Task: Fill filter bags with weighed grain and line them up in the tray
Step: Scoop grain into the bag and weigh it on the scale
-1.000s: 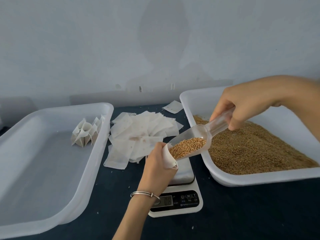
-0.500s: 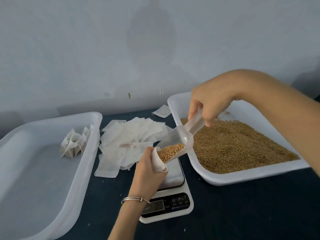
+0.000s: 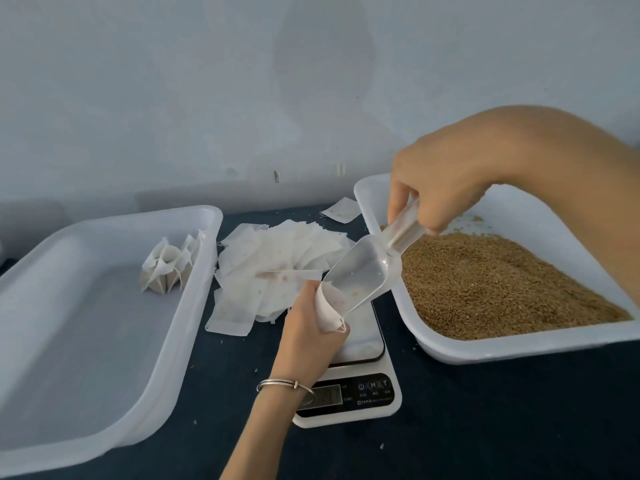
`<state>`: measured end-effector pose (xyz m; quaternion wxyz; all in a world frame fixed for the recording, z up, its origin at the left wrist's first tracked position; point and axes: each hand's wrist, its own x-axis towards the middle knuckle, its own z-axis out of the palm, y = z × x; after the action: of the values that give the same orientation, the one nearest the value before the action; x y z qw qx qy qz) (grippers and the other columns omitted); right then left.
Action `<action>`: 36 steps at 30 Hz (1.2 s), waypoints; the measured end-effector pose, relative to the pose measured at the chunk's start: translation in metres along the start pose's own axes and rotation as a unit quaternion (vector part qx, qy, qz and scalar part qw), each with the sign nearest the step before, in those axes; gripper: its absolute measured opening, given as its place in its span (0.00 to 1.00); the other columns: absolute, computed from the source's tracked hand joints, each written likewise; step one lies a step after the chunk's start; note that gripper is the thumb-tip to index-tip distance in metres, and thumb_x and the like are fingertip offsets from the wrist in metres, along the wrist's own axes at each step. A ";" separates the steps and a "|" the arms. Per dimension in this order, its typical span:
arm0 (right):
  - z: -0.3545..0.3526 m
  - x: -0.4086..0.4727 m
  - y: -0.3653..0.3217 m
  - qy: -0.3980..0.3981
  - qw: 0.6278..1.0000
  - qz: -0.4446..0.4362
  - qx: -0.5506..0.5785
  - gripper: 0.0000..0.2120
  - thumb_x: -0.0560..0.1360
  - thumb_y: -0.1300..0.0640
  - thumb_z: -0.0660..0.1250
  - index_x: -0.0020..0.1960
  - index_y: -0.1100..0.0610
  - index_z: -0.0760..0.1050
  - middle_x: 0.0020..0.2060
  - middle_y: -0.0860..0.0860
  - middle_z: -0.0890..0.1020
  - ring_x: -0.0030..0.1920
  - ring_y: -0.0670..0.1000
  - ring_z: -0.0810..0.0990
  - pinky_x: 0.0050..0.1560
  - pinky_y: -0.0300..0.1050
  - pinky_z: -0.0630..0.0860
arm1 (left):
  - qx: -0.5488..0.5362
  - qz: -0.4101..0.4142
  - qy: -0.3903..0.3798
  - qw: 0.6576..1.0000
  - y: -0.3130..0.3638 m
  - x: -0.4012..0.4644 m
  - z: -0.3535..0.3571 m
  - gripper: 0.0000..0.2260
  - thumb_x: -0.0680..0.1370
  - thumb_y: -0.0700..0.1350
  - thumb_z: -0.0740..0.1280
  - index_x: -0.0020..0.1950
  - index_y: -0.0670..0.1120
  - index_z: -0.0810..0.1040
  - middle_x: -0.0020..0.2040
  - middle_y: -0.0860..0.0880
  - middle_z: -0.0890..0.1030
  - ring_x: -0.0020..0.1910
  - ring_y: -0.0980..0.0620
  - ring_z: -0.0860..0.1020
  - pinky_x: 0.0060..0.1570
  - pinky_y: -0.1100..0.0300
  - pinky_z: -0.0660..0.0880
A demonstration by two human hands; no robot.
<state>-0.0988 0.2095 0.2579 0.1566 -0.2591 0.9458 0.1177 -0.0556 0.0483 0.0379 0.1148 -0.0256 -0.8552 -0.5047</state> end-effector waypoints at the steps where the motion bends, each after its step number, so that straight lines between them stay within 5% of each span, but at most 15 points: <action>1: 0.001 -0.003 -0.001 -0.003 1.000 -0.004 -0.009 0.16 0.69 0.60 0.69 0.50 0.41 0.79 0.36 0.48 0.82 0.37 0.45 0.79 0.40 0.39 0.73 | -0.004 0.000 0.001 1.000 -0.001 0.000 0.000 0.15 0.68 0.36 0.66 0.40 0.57 0.68 0.36 0.64 0.74 0.34 0.62 0.73 0.32 0.73 0.69; 6: 0.007 -0.008 0.014 0.028 0.998 0.034 0.046 0.17 0.69 0.59 0.70 0.52 0.40 0.80 0.29 0.45 0.80 0.25 0.36 0.75 0.24 0.31 0.68 | -0.043 -0.015 0.007 0.999 -0.002 0.000 -0.003 0.15 0.70 0.37 0.67 0.44 0.57 0.70 0.39 0.64 0.77 0.37 0.62 0.77 0.35 0.73 0.72; 9: 0.032 -0.019 0.037 0.058 0.978 0.068 0.187 0.19 0.70 0.58 0.72 0.55 0.38 0.78 0.40 0.45 0.83 0.46 0.48 0.83 0.52 0.45 0.78 | -0.065 -0.027 0.003 0.997 -0.001 0.000 -0.003 0.17 0.71 0.38 0.68 0.47 0.60 0.70 0.43 0.63 0.77 0.46 0.56 0.81 0.38 0.68 0.74; 11: 0.056 -0.029 0.044 0.083 0.944 0.088 0.307 0.18 0.71 0.57 0.73 0.48 0.35 0.74 0.47 0.41 0.80 0.52 0.51 0.80 0.58 0.49 0.74 | -0.064 -0.021 -0.001 0.998 0.002 0.000 -0.002 0.18 0.71 0.39 0.68 0.51 0.60 0.70 0.45 0.61 0.77 0.45 0.54 0.81 0.38 0.67 0.74; 13: 0.085 -0.032 0.046 0.124 0.906 0.098 0.392 0.20 0.70 0.56 0.73 0.45 0.32 0.70 0.44 0.35 0.77 0.45 0.39 0.76 0.46 0.36 0.69 | -0.046 -0.005 -0.009 0.999 0.004 -0.002 -0.001 0.19 0.71 0.40 0.69 0.54 0.60 0.69 0.45 0.58 0.77 0.41 0.55 0.79 0.37 0.70 0.72; 16: 0.131 -0.029 0.040 0.206 0.843 0.140 0.477 0.19 0.70 0.55 0.72 0.49 0.32 0.71 0.39 0.35 0.78 0.42 0.40 0.77 0.35 0.35 0.63 | -0.036 0.009 -0.027 0.999 0.004 -0.006 0.000 0.20 0.72 0.42 0.69 0.57 0.60 0.69 0.48 0.55 0.76 0.43 0.56 0.76 0.38 0.74 0.71; 20: 0.171 -0.011 0.025 0.302 0.811 0.208 0.455 0.18 0.73 0.55 0.70 0.59 0.40 0.75 0.38 0.36 0.78 0.38 0.42 0.77 0.31 0.36 0.64 | 0.003 0.039 -0.046 0.998 0.004 -0.006 0.000 0.21 0.72 0.42 0.69 0.60 0.58 0.69 0.57 0.58 0.75 0.56 0.60 0.73 0.49 0.78 0.67; 26: 0.193 -0.005 0.017 0.365 0.772 0.270 0.445 0.17 0.73 0.55 0.69 0.62 0.47 0.75 0.38 0.42 0.80 0.38 0.44 0.78 0.34 0.40 0.69 | 0.022 0.043 -0.052 0.997 0.001 -0.006 0.003 0.20 0.73 0.44 0.68 0.60 0.60 0.67 0.56 0.60 0.74 0.54 0.64 0.72 0.48 0.78 0.66; 29: 0.193 -0.007 0.017 0.383 0.759 0.268 0.454 0.17 0.73 0.55 0.68 0.62 0.47 0.75 0.40 0.41 0.80 0.39 0.42 0.77 0.34 0.38 0.68 | -0.004 0.044 -0.027 0.999 0.001 -0.007 0.004 0.16 0.75 0.42 0.66 0.58 0.58 0.69 0.49 0.59 0.76 0.40 0.62 0.75 0.39 0.74 0.70; 32: 0.192 -0.008 0.018 0.383 0.761 0.262 0.453 0.16 0.74 0.56 0.68 0.61 0.47 0.76 0.40 0.40 0.79 0.39 0.41 0.77 0.34 0.37 0.67 | -0.067 0.018 0.047 0.996 0.000 -0.003 0.001 0.13 0.77 0.38 0.61 0.54 0.55 0.72 0.34 0.54 0.73 0.25 0.59 0.65 0.26 0.69 0.65; 34: 0.191 -0.008 0.018 0.379 0.769 0.262 0.443 0.15 0.74 0.56 0.68 0.60 0.48 0.76 0.39 0.41 0.79 0.38 0.42 0.77 0.33 0.38 0.67 | -0.061 0.032 0.087 0.994 0.001 0.003 -0.002 0.13 0.78 0.36 0.60 0.52 0.55 0.72 0.38 0.55 0.73 0.27 0.60 0.67 0.30 0.72 0.66; 36: 0.190 -0.006 0.019 0.374 0.781 0.270 0.421 0.14 0.74 0.56 0.68 0.58 0.48 0.76 0.38 0.42 0.79 0.38 0.43 0.76 0.33 0.38 0.67 | 0.009 0.076 0.083 0.994 0.003 0.010 -0.005 0.14 0.77 0.34 0.59 0.53 0.53 0.70 0.48 0.55 0.74 0.42 0.65 0.73 0.43 0.76 0.67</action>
<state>-0.0594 0.2862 0.0877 -0.1536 0.0751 0.9167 -0.3611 -0.0638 0.0445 0.0448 0.2235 -0.0481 -0.8430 -0.4870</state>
